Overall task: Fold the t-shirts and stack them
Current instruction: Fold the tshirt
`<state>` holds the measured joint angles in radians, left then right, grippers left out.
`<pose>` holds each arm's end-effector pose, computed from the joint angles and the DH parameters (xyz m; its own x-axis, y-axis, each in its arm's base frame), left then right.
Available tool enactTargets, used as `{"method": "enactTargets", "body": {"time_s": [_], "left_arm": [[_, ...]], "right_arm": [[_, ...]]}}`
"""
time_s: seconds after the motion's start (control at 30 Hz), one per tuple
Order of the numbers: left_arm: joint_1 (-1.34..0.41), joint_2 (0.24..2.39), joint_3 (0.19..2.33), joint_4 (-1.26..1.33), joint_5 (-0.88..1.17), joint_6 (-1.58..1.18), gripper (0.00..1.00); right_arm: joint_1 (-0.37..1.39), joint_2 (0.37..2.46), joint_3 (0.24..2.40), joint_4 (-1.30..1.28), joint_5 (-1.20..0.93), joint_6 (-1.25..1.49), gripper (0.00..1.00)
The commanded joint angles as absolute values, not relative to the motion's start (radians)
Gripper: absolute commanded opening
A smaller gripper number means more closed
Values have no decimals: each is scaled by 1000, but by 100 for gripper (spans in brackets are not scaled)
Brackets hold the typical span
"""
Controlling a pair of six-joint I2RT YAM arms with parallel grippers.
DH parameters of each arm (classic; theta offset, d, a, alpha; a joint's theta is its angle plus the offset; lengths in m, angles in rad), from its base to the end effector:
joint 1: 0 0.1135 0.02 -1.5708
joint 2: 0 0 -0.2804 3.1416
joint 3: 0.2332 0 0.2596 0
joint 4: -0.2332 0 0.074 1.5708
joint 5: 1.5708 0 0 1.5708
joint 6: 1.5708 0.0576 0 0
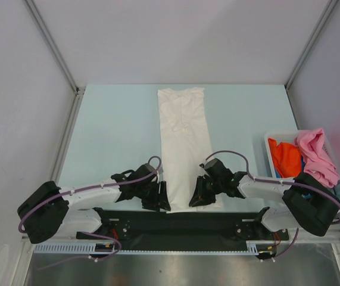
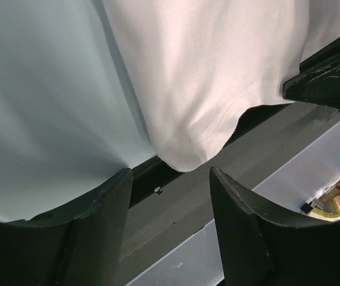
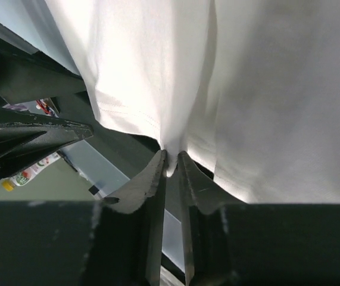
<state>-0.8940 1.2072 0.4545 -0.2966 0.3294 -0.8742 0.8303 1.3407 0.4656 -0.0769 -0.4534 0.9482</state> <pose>0.1168 -0.1751 0.1353 -0.9917 0.0755 -0.1045 0.1215 0.8181 -0.5621 0.1412 0.1919 0.1286 -0.9988 -0.0103 -0.0484 -0.0405 0.7328 0.6793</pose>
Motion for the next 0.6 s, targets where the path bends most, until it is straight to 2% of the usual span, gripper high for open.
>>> {"method": "enactTargets", "body": {"time_s": [0.0, 0.27, 0.4, 0.43, 0.5, 0.57], "left_arm": [[-900, 1233, 463, -264, 324, -890, 61], [-900, 1290, 492, -253, 325, -888, 51], [-900, 1324, 506, -259, 315, -885, 46], [-900, 1330, 508, -262, 311, -884, 40], [-900, 1342, 512, -268, 307, -879, 35], [-900, 1342, 506, -282, 301, -874, 28]], "right_arm": [[838, 1342, 463, -64, -443, 940, 18], [838, 1325, 469, -153, -402, 881, 5], [838, 1333, 463, -141, -417, 874, 6], [839, 1338, 465, -141, -419, 874, 7], [838, 1341, 468, -149, -411, 867, 12], [838, 1342, 465, -150, -411, 865, 13]]}}
